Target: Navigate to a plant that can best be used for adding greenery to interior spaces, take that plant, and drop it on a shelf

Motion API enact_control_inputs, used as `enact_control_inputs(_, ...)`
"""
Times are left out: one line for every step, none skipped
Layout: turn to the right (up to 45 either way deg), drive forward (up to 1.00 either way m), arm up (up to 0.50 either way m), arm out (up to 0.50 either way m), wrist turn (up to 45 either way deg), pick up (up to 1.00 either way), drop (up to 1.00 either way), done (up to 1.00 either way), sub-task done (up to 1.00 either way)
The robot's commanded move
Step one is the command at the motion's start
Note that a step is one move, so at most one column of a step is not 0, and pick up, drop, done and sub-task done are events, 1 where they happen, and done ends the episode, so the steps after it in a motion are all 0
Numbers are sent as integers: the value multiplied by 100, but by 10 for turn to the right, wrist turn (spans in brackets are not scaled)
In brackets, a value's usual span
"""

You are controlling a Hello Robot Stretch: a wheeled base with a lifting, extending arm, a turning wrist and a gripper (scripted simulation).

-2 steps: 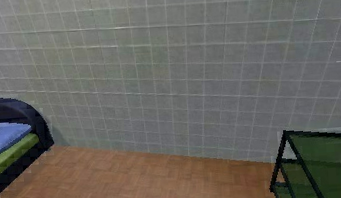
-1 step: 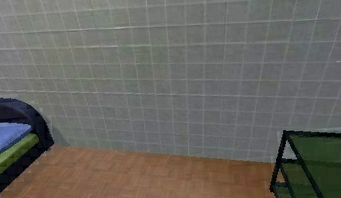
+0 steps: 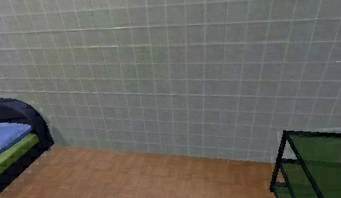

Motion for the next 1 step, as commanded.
enact_control_inputs(0, 0, 0, 0, 240, 0, 0, 0, 0)
